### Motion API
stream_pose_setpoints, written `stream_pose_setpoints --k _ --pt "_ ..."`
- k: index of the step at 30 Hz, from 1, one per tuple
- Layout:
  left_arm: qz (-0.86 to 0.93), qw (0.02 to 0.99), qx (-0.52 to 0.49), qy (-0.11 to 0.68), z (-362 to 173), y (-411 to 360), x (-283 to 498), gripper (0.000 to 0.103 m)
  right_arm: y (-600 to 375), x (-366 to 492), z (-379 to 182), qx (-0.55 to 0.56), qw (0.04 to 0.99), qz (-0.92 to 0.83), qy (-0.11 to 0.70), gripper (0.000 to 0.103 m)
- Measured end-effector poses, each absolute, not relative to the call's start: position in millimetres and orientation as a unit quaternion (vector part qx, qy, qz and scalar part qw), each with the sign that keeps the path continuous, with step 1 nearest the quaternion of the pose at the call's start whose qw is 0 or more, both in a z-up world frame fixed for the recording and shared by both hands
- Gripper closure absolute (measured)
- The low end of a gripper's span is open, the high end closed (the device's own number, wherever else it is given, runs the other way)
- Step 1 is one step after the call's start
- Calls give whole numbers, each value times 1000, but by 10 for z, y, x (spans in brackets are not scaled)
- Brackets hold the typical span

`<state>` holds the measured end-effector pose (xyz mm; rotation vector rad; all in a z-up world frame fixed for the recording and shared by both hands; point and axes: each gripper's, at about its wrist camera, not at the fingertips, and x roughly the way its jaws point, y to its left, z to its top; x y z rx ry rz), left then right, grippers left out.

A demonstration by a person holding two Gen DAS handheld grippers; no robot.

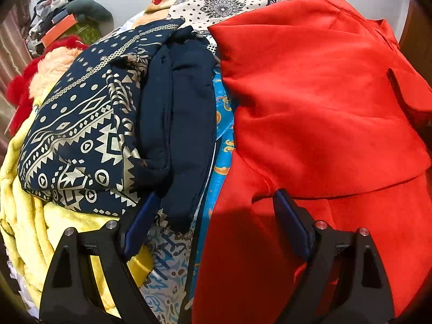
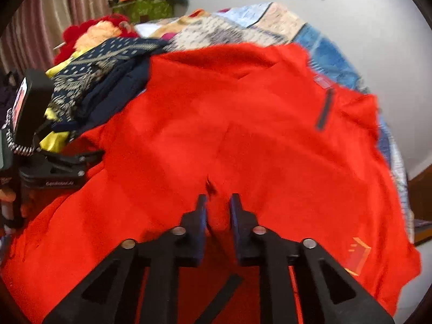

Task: Fold large clothes

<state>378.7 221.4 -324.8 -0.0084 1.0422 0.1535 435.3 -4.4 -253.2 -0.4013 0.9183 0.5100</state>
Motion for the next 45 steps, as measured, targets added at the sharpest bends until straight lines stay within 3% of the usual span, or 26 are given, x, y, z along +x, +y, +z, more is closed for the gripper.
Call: stream_pose_setpoints --k 7,17,24,30,38,45 --pt "81 856 -3 511 -3203 2194 3806 16 -627 4340 -2000 -116 884 210 401 96" --pt "6 900 -21 435 -2213 1701 3875 16 -1778 4169 -1548 -25 917 152 368 97" --pt "-1 879 -10 477 -2469 1159 4213 16 -2433 4173 -1702 24 917 112 382 97" --pt "17 857 -22 515 -2846 1178 4356 16 -2824 4282 -2067 31 905 82 417 97" --pt "28 856 -23 516 -2935 1227 4408 10 -3072 4405 -2531 -14 885 47 463 97" --pt "30 858 -20 513 -2955 1229 4385 7 -3116 4400 -2598 -97 869 0 484 96"
